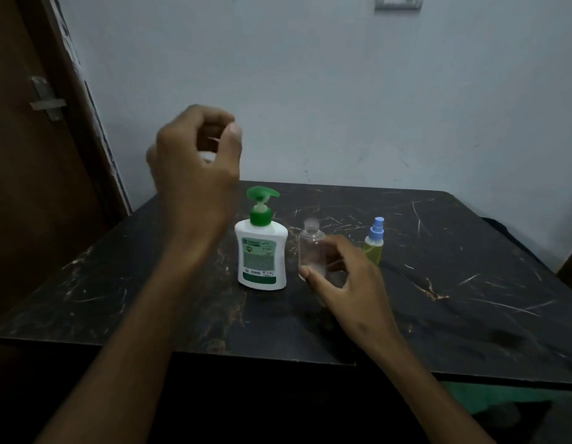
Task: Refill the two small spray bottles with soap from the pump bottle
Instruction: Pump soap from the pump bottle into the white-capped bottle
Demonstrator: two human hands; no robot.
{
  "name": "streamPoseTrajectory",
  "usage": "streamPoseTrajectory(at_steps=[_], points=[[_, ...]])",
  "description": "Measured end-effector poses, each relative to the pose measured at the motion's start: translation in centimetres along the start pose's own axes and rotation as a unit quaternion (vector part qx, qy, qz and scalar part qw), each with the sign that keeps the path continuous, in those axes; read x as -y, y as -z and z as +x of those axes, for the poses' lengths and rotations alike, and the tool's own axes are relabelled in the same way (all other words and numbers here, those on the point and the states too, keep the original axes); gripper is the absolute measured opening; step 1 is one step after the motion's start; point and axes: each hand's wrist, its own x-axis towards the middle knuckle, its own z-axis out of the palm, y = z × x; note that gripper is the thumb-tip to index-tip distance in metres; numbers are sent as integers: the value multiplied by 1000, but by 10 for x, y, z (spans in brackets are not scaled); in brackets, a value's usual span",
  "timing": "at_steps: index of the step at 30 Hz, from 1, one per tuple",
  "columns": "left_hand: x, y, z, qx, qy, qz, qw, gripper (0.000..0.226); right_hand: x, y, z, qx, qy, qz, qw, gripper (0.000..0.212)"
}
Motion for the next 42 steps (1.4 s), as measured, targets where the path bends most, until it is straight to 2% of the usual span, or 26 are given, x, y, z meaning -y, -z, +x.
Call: streamPoseTrajectory(at_steps=[2,6,9,14,21,26,35,42], points=[[15,-20,32,36,20,12,999,21,1,-7,8,-14,20,7,1000,39],[36,-60,51,172,89,53,980,17,2,-17,17,-55,61,2,997,43],[44,-78,51,220,135,67,964,15,1,-20,21,-68,79,-8,995,47],[53,-93,60,246,174,111,947,25,-2,-21,24,-65,83,-24,994,49],[61,-100,57,287,145,174,931,27,-4,-24,27,-67,79,-19,994,54],[59,-101,57,286,109,199,931,18,-3,-26,31,-73,86,-1,994,49],[63,-102,49,278,78,226,930,16,3,-26,27,-79,91,14,993,37],[63,-103,50,266,72,227,934,20,7,-28,20,-86,87,16,992,43]])
